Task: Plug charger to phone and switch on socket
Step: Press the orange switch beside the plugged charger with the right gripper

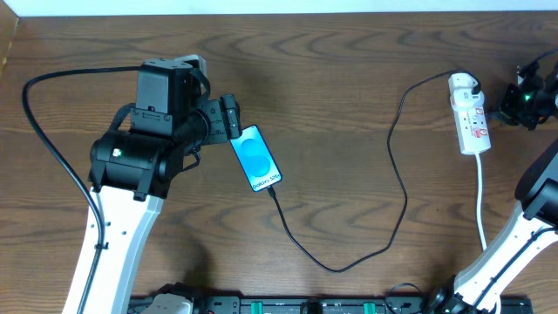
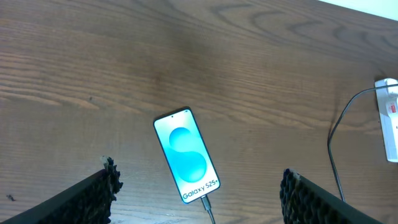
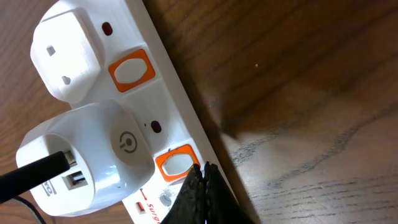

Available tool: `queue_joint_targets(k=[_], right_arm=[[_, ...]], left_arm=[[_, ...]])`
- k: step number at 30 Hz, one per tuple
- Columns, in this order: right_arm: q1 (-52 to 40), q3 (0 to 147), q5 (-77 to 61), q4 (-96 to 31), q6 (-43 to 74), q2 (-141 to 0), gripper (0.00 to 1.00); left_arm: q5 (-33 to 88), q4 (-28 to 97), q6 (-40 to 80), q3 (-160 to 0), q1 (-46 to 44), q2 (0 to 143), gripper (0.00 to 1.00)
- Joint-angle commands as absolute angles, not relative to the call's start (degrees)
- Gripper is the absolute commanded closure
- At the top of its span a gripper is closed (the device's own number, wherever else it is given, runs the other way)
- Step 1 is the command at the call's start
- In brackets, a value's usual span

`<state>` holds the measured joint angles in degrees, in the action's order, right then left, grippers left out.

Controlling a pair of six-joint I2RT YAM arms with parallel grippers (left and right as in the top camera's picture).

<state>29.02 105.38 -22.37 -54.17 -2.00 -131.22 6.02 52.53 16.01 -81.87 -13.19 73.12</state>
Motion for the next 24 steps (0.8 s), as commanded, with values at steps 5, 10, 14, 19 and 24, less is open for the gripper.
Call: queue_joint_targets(k=[5,10,14,19,24], right_arm=[[27.97,105.14,-23.29,-53.32,-3.36,-131.39,0.99],[27.75,104.20,-23.31,-51.94,-3.53,-131.39,0.99],[27.64,102.98,-24.32,-50.26,-3.53,-131.39,0.99],[27.53,100.95,-25.28,-47.75,-3.53,-131.39,0.99],[26.98,100.44,-26.98,-46.94,-3.99,-131.39,0.99]], left_arm=[[5.30,52.73,15.05,-82.37,-12.88,72.97,0.15],[5.30,52.73,15.05,-82.37,-12.88,72.97,0.15],[5.30,52.71,15.05,-82.37,-12.88,72.97,0.15],[5.30,52.73,15.05,-82.37,-12.88,72.97,0.15],[5.30,52.73,15.07,-82.37,-12.88,72.97,0.15]])
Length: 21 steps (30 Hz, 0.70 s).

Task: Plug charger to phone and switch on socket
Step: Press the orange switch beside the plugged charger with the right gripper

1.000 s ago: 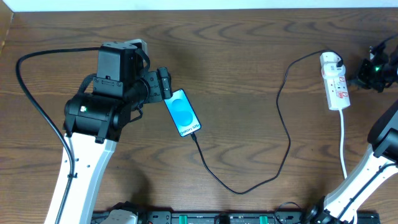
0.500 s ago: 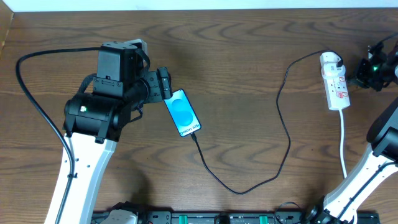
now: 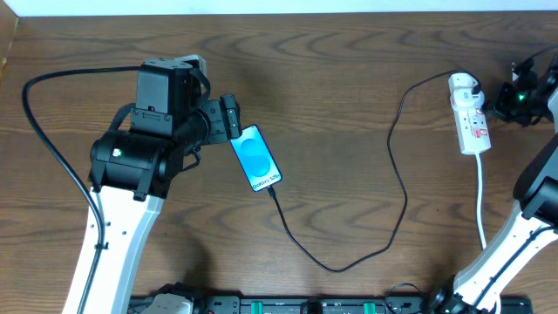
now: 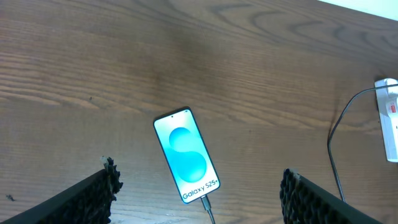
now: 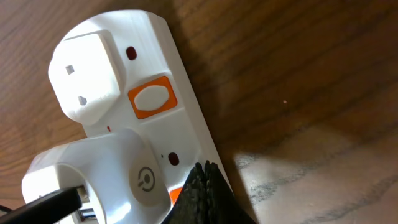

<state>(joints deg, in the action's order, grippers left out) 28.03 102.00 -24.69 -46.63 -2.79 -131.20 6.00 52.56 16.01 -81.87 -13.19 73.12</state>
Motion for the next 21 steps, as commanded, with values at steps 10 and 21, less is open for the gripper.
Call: queue_joint_targets(k=[10,21], right_arm=[[25.47,100.44,-26.96,-47.53,-3.97,-131.39,0.99],[24.86,100.44,-26.98,-48.25,-3.97,-131.39,0.99]], left_arm=[[5.30,52.73,15.05,-82.37,-12.88,72.97,0.15],[5.30,52.73,15.05,-82.37,-12.88,72.97,0.15]])
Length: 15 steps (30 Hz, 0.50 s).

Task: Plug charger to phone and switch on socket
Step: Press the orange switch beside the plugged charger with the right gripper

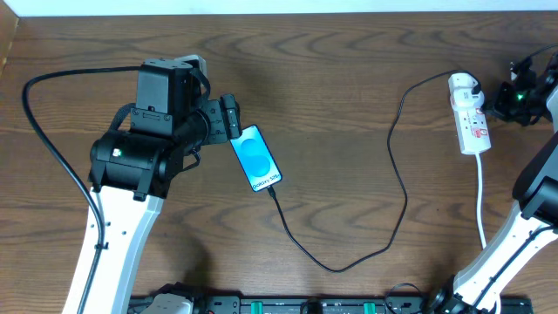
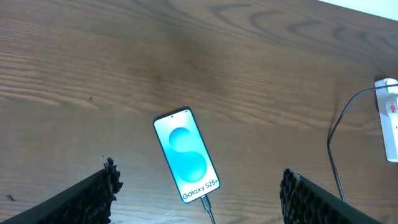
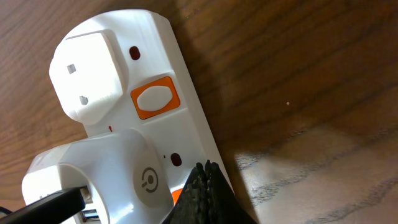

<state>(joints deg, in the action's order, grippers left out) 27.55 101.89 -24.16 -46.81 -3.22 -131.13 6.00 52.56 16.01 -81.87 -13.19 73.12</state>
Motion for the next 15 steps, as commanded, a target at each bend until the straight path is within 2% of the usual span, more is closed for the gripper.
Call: queue_joint_targets(k=[1,15], right_arm=[[24.84,100.44,-26.98,-48.25,-3.95,-131.39,0.99],[24.64,100.44,-28.05,-48.58,-3.95,-131.39,0.99]], left_arm=[[5.30,52.73,15.05,-82.37,-12.88,72.97,0.15],[5.30,52.71,15.05,-82.37,-12.88,72.97,0.15]])
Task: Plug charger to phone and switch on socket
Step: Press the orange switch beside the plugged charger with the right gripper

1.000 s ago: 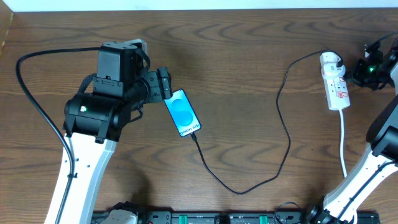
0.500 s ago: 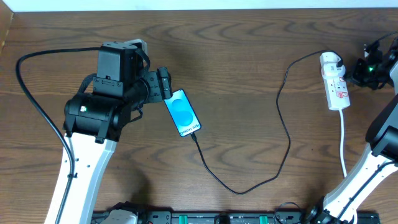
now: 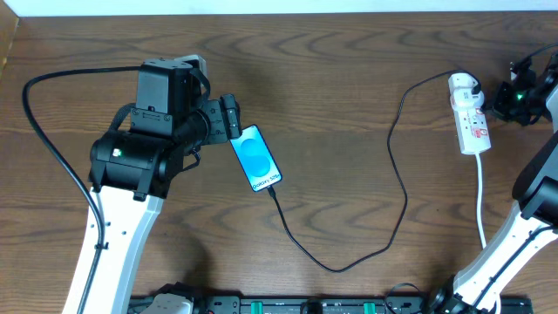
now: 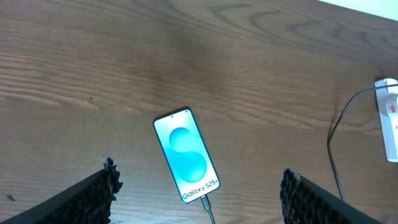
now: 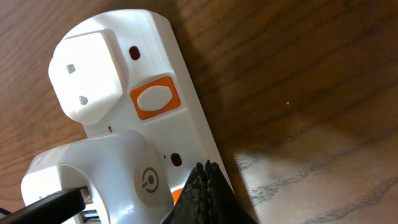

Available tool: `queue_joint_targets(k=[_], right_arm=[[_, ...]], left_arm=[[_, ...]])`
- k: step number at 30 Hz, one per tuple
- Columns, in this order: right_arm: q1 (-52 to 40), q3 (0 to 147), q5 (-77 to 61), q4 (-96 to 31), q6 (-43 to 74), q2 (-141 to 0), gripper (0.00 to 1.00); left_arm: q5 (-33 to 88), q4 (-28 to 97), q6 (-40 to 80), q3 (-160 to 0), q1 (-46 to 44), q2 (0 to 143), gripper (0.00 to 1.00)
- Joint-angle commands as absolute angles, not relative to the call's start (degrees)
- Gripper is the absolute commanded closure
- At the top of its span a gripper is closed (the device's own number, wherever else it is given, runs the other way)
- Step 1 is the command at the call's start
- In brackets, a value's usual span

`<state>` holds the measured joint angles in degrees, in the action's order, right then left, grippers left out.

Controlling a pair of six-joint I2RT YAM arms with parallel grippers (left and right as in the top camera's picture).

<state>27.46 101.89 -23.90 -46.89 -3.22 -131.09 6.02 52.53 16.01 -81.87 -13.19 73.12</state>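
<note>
The phone lies screen-up and lit on the wooden table, with the black charger cable plugged into its lower end. The cable loops across to a white adapter seated in the white power strip. My left gripper hangs open above the phone, which shows between its fingers. My right gripper is shut, its joined tips down on the strip beside the adapter, covering most of the lower orange switch. The upper orange switch is uncovered.
A second white plug sits in the strip's end socket. The strip's own white lead runs toward the front edge. The left arm's black cable loops at the far left.
At first my shut right gripper's tips stood just at the lower orange switch, which showed almost whole. By 1.2 s ago they had shifted onto it, hiding most of it, and they have stayed there. The left gripper stayed open over the plugged-in phone throughout.
</note>
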Motion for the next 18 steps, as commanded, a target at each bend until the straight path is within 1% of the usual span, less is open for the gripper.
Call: queue_joint_targets(k=[1,18], right_arm=[[24.64,100.44,-28.05,-48.69,-3.97,-131.39,0.99],[23.31,100.44,-28.01,-49.67,-6.52,-131.39,0.99]], left_arm=[[5.30,52.73,15.05,-82.37,-12.88,72.97,0.15],[5.30,52.73,15.07,-82.37,-12.88,72.97,0.15]])
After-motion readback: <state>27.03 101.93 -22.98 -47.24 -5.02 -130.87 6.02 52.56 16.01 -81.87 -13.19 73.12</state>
